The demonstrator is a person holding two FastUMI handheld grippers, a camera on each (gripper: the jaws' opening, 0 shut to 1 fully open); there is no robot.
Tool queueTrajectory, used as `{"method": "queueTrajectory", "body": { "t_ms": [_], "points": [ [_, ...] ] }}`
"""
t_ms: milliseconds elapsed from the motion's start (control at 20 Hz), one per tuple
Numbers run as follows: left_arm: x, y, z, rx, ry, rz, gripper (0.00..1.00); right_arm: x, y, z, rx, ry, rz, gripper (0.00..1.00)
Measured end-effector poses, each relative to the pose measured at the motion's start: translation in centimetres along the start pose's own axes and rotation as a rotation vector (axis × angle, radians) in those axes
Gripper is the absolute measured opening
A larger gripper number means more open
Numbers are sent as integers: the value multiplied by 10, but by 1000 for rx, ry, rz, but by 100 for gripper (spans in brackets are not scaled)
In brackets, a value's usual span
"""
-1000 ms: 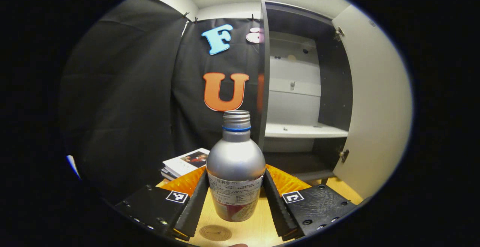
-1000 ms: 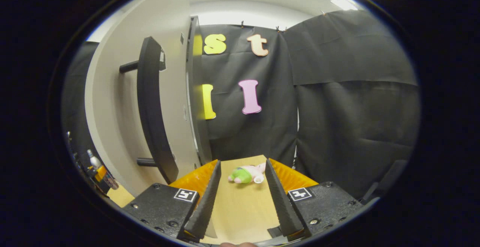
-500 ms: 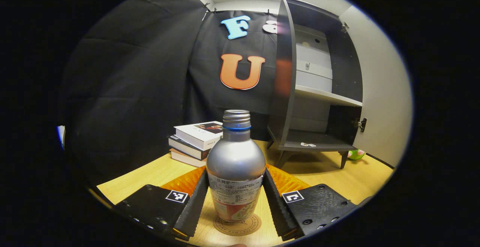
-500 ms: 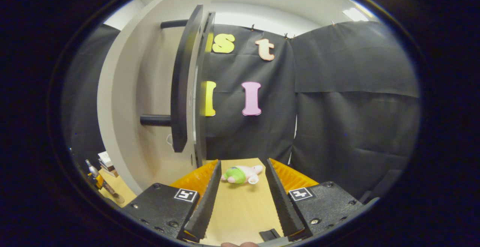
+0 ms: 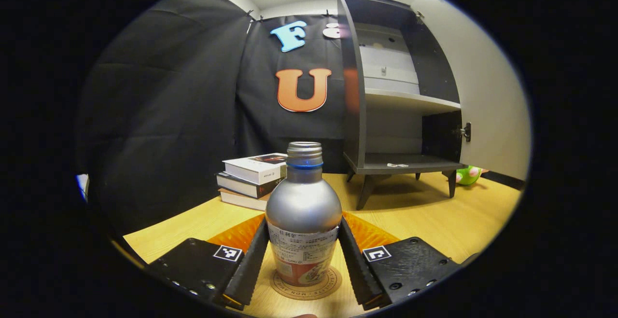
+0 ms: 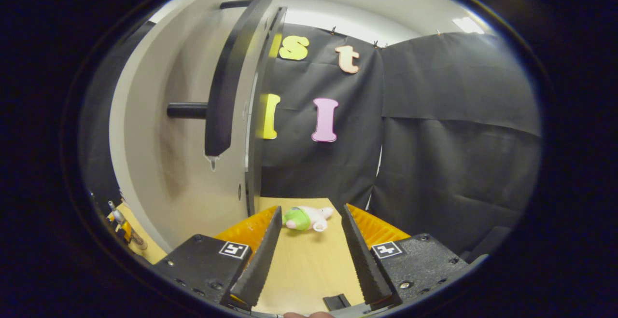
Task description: Open the cabinet door with the right hand, grasp the bottle in the cabinet with the left hand and place it on the coaster, then close the cabinet door with the right hand.
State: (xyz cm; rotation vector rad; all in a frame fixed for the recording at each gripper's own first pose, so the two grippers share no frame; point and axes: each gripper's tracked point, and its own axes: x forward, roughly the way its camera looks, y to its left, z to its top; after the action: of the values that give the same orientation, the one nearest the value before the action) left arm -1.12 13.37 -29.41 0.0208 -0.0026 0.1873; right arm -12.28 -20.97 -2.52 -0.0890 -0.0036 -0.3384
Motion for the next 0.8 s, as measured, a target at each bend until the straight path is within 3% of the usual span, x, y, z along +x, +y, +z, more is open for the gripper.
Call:
{"method": "queueTrajectory", "body": {
  "t_ms": [300,500,800],
  "points": [
    [-4,0,-14,29,19,9,79,1,-1,5,-31,-4,11,77],
    [-15,0,10,62,-75,15,85,-2,2,-6,-58,20,27,78],
    [-22,-3,41,85,-101,-21,90,-6,-10,-10,-51,42,-2,79]
  ]
}}
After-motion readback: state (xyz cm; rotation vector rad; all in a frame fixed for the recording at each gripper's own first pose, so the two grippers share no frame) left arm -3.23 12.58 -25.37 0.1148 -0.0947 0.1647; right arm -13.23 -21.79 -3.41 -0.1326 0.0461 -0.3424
